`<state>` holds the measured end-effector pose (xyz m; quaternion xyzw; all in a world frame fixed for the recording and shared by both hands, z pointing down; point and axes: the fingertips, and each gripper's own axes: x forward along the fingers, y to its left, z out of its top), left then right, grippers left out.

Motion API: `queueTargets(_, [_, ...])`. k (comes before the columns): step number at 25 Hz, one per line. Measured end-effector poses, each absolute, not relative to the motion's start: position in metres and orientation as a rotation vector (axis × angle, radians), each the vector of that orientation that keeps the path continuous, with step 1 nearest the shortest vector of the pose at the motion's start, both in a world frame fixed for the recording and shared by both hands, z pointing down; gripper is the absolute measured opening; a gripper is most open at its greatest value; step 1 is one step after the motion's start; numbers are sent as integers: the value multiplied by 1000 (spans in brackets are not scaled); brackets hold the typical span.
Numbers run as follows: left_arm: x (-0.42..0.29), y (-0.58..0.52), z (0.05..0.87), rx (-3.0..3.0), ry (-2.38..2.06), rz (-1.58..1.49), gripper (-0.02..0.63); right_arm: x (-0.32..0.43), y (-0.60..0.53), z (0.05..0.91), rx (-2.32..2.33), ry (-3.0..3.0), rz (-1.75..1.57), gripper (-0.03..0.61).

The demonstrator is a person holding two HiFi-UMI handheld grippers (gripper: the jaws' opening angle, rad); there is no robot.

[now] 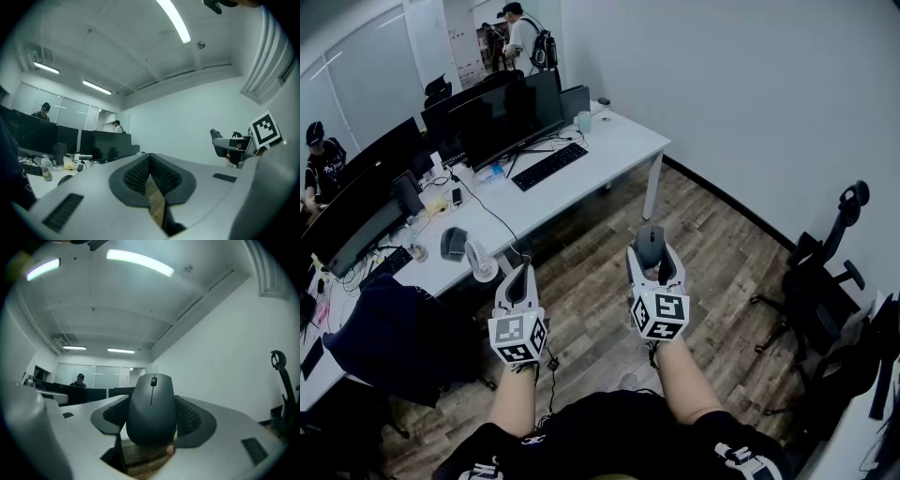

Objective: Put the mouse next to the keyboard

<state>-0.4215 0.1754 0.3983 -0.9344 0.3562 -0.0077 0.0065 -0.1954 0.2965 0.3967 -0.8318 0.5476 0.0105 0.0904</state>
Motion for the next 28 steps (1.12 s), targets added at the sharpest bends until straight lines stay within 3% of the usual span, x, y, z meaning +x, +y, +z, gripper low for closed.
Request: queueTargets(28, [-312, 153, 407, -2924, 1110, -54, 12, -93, 264, 400, -2460, 1655, 27, 311])
